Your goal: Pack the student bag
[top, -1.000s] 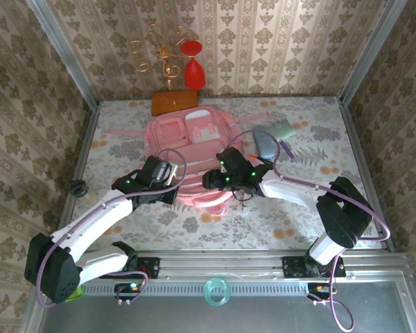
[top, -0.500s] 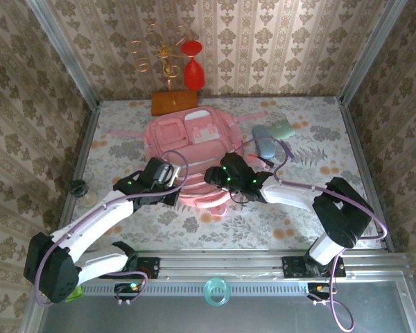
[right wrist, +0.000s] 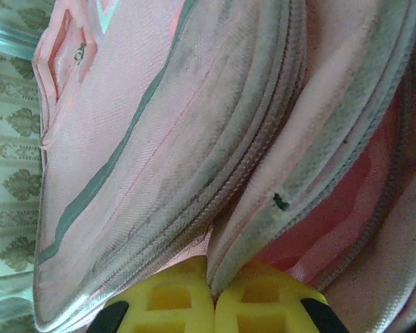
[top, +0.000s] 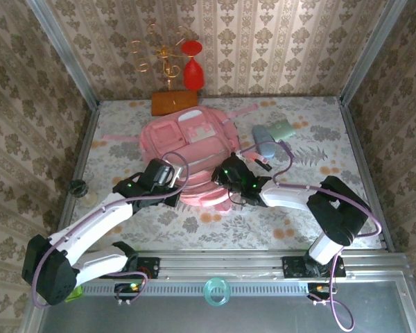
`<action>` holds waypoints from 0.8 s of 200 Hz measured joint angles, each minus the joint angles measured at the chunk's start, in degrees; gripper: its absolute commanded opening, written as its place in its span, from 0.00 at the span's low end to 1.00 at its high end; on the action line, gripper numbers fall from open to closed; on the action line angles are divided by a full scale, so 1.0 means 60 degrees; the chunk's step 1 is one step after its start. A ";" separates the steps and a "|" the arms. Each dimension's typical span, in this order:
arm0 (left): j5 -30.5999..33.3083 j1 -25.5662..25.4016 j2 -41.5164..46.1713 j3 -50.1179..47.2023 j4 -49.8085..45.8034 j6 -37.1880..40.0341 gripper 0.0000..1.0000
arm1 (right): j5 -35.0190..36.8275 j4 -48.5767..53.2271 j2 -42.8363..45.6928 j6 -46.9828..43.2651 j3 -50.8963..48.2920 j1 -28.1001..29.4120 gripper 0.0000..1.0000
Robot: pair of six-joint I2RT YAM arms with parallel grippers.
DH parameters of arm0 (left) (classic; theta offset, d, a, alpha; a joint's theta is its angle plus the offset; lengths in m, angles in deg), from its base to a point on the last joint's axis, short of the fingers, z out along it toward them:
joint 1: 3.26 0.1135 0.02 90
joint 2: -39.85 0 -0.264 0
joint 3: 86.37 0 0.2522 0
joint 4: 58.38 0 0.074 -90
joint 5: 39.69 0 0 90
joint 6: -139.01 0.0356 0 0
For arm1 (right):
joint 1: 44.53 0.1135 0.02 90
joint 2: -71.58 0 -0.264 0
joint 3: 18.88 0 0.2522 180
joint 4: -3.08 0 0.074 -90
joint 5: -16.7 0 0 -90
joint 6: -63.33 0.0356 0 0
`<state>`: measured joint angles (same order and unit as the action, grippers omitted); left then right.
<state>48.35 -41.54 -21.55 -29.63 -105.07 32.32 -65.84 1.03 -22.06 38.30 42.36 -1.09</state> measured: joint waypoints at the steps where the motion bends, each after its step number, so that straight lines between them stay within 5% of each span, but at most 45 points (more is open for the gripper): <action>1: 0.0011 0.0000 0.0000 0.0000 -0.0004 0.0000 0.00 | -0.0004 0.0004 0.0007 0.0000 0.0000 -0.0007 0.00; 46: 0.0291 0.0306 0.0022 0.0036 -0.0007 0.0007 0.00 | -0.0790 -0.0069 0.0328 -0.0244 0.0000 -0.0787 0.00; 160: -0.0433 0.3446 0.0200 0.0131 0.0525 0.0076 0.00 | -0.2659 -0.0754 0.0335 -0.0372 0.0386 -0.1304 0.00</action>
<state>45.75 -20.86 -20.35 -28.84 -101.92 32.78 -81.80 -3.50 -20.05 36.07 44.68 -8.92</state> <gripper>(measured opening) 0.056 0.054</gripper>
